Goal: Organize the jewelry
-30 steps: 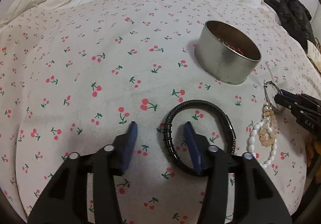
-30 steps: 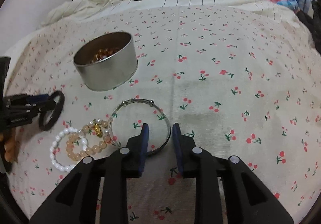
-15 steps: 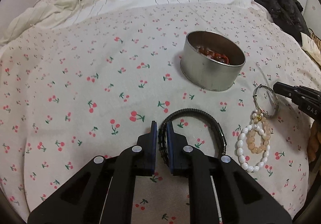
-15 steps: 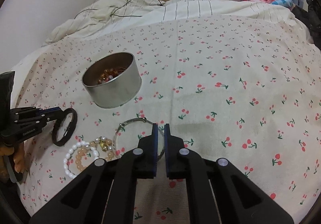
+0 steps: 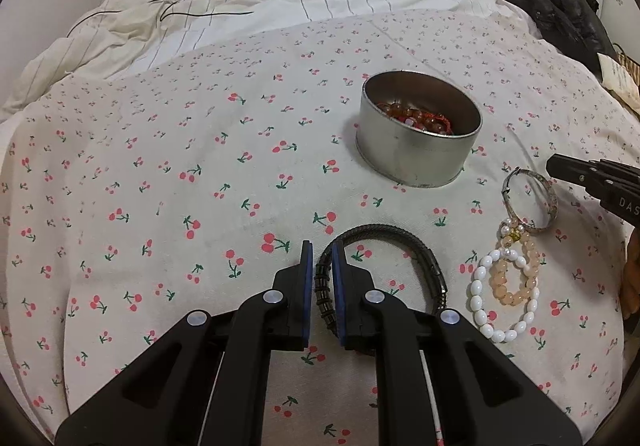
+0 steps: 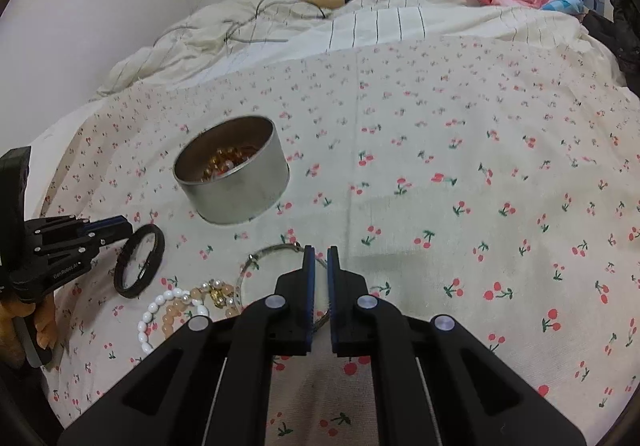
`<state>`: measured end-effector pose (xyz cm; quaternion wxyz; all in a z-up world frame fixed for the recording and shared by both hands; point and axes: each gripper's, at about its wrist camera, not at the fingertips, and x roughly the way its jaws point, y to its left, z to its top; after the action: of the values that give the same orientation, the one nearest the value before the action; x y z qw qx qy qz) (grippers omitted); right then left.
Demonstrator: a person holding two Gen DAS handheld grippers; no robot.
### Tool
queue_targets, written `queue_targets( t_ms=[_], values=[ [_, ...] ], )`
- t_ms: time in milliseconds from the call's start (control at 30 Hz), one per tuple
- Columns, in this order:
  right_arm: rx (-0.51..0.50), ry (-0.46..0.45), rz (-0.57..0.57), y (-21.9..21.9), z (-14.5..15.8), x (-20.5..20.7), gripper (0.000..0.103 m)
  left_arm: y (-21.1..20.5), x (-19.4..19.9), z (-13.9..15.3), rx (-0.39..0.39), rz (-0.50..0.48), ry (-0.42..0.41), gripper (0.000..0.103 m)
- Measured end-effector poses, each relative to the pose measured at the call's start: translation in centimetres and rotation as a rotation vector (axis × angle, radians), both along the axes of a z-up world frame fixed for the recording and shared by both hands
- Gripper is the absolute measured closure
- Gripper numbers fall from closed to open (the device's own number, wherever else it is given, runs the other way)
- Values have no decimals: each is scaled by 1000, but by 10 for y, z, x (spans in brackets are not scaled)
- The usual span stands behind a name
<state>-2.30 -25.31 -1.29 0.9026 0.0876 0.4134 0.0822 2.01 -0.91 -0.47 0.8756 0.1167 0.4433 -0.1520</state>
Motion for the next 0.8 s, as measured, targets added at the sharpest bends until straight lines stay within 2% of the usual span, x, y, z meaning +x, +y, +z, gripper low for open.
queue_targets(
  t_ms=[67, 133, 167, 200, 267, 300, 433, 467, 533, 600, 667, 733, 767, 800],
  values=[
    [-17, 18, -4, 0, -4, 2, 95, 2, 3, -3, 0, 14, 20, 94],
    [-25, 38, 5, 1, -8, 3, 77, 6, 6, -6, -12, 21, 42, 92],
    [-44, 35, 0, 3, -8, 3, 59, 6, 7, -7, -17, 27, 50, 88],
    [-59, 28, 4, 5, -8, 2, 55, 6, 7, -8, -14, 32, 53, 83],
    [-79, 31, 11, 8, -9, 3, 55, 7, 8, -12, -4, 42, 56, 63],
    [-91, 45, 13, 9, -12, 5, 55, 7, 8, -14, 0, 48, 58, 56],
    [-122, 63, 29, 14, -17, 7, 55, 5, 9, -21, 12, 56, 78, 53],
    [-137, 65, 35, 16, -18, 7, 56, 5, 9, -21, 14, 54, 78, 53],
    [-168, 65, 58, 22, -19, 6, 65, 5, 8, -22, 12, 55, 78, 53],
    [-187, 58, 68, 25, -19, 4, 84, 5, 8, -22, 15, 54, 77, 53],
    [-185, 50, 67, 25, -17, 3, 94, 4, 8, -22, 16, 52, 76, 53],
    [-178, 30, 52, 22, -14, 1, 98, 4, 8, -22, 14, 51, 74, 53],
    [-177, 20, 41, 20, -12, 0, 98, 4, 7, -22, 9, 45, 75, 56],
    [-176, 7, 23, 16, -10, 0, 98, 4, 7, -22, -2, 36, 80, 68]
  ],
)
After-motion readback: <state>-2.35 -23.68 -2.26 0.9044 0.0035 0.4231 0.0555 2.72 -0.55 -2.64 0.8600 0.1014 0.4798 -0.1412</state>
